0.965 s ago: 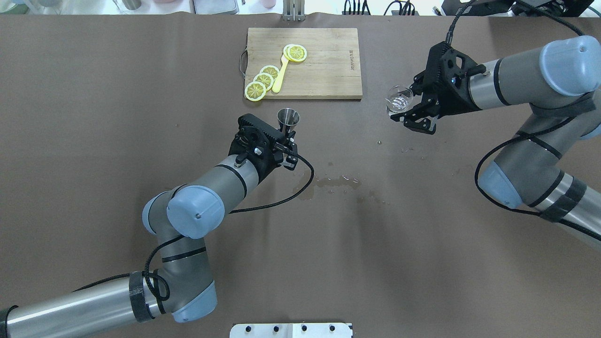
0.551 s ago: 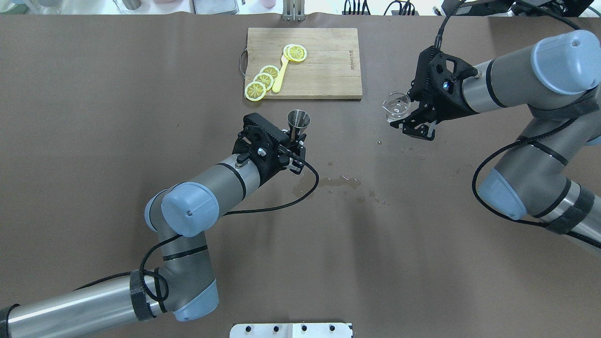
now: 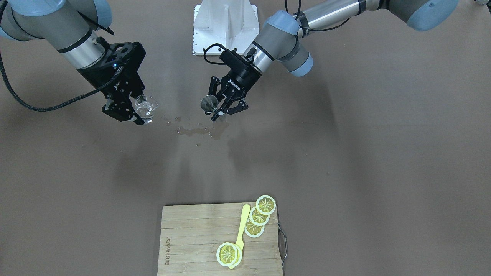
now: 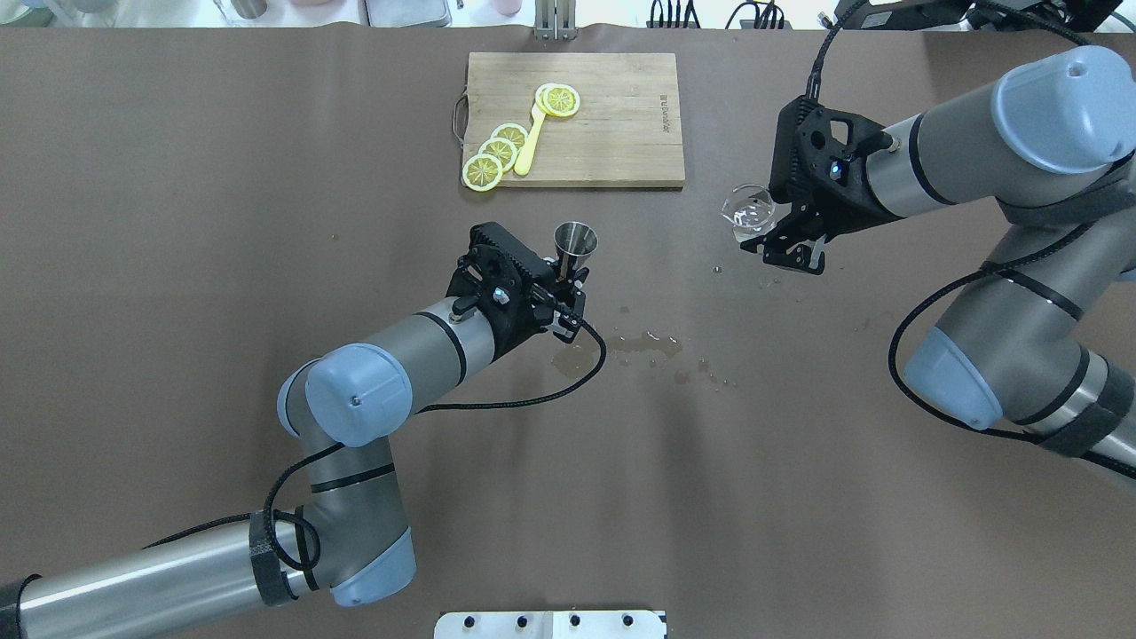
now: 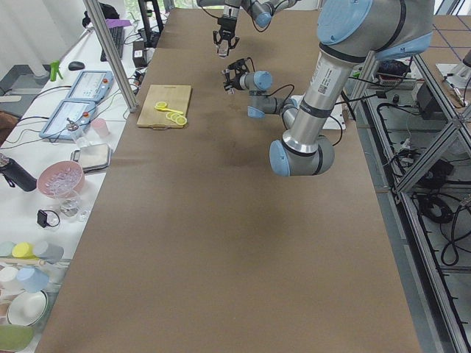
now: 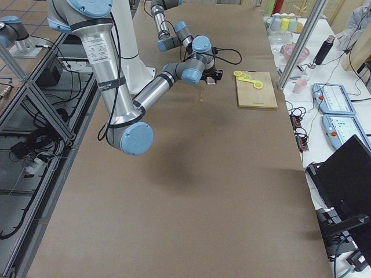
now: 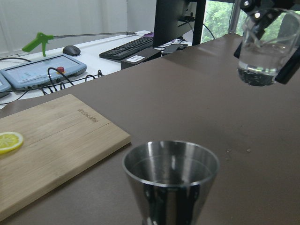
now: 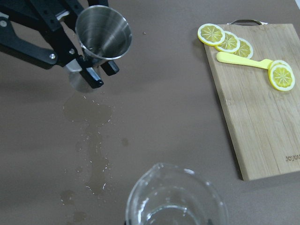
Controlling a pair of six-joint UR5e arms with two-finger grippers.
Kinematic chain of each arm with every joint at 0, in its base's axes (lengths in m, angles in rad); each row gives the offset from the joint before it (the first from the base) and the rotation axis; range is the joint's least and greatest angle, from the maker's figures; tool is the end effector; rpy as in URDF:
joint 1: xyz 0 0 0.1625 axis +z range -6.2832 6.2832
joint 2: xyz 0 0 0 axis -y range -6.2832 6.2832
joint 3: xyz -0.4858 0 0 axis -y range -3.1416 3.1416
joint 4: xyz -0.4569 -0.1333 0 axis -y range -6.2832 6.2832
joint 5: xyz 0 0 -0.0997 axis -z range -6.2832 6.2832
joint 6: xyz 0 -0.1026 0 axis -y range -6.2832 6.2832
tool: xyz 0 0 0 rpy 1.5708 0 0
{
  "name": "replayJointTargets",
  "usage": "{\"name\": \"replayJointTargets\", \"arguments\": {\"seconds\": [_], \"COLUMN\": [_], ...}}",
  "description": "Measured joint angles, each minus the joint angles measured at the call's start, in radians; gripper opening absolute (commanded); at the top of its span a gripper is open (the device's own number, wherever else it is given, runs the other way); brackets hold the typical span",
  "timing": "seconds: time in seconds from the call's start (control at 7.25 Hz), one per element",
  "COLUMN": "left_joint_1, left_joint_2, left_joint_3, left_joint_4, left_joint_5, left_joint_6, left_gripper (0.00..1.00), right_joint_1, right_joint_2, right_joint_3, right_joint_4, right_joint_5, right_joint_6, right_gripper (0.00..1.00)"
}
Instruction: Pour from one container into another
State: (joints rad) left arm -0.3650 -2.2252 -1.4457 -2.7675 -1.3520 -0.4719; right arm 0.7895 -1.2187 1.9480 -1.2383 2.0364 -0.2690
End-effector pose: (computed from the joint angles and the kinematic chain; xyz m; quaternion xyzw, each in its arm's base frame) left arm 0.6671 -0.4215 0.2032 0.5576 0.5144 0.1544 0.6330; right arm -0.3865 -0.5136 0.2717 0.4262 -0.3173 -0.5217 0.6675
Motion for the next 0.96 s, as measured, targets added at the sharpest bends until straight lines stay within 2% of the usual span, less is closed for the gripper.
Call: {"name": "replayJointTargets", "arguments": {"seconds": [0.55, 0.96], "left_joint_1": [0.048, 0.061], "left_joint_2": [-0.005, -0.001], "left_joint_3": [0.068, 0.07], "left_joint_4": [-0.197, -0.224], "left_joint_5": [-0.023, -0.024], "left_joint_6": [0.119, 0.138], "left_gripper": [0.0, 0.0], "right_joint_1": [-0.038, -0.087], "right_joint_2": [0.034, 0.043], "right_joint_3": [0.013, 0.037], "right_joint_4": [-0.089, -0.16], "right_joint_5": [-0.071, -0.182], "right_joint_6": [-0.005, -0.034], "right_gripper": [0.0, 0.0]}}
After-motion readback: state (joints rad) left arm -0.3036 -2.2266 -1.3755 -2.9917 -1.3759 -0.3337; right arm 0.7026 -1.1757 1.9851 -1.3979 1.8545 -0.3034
